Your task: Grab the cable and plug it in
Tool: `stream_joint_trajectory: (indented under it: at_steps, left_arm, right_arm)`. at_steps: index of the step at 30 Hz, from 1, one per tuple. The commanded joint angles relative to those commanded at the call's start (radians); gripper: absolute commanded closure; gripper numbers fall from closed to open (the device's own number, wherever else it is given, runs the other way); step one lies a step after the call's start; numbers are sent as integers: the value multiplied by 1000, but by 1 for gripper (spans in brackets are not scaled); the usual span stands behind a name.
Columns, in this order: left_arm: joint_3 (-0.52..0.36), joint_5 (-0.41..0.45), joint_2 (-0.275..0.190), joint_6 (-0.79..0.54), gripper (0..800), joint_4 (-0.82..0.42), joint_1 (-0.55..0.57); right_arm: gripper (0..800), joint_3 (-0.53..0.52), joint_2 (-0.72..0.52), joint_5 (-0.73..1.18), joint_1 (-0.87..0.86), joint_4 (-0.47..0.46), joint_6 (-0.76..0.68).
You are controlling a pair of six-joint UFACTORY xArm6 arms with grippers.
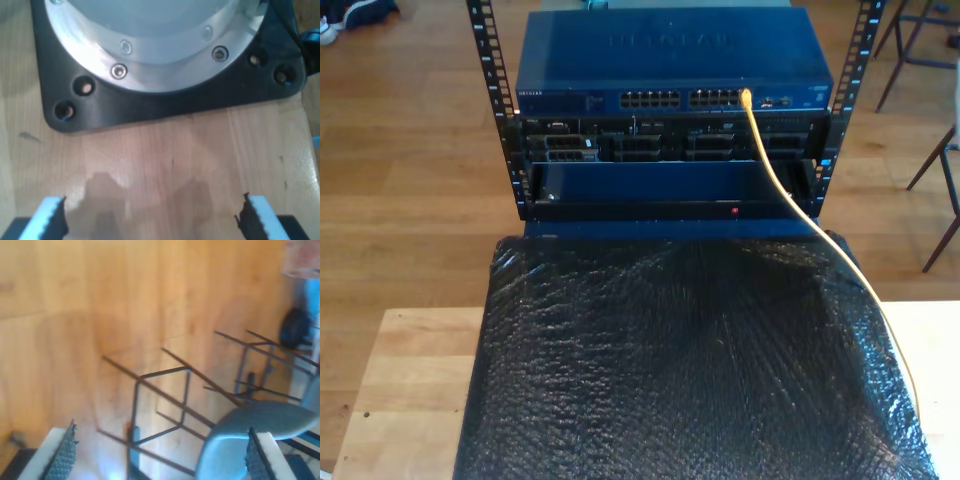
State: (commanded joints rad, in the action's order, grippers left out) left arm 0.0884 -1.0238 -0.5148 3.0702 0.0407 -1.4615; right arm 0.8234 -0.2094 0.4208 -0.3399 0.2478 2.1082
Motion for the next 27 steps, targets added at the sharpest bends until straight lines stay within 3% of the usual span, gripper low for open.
stream_joint_trajectory:
  at_steps: [11, 18, 27]
  left_arm:
    - [0, 0, 0, 0, 0, 0, 0]
    - [0, 0, 0, 0, 0, 0, 0]
    - [0, 0, 0, 0, 0, 0, 0]
  right_arm:
    - [4, -11, -86, 485, -281, -12, 245]
    - [4, -66, -155, 635, -483, -34, 431]
    - [4, -226, -301, 692, -680, -121, 621]
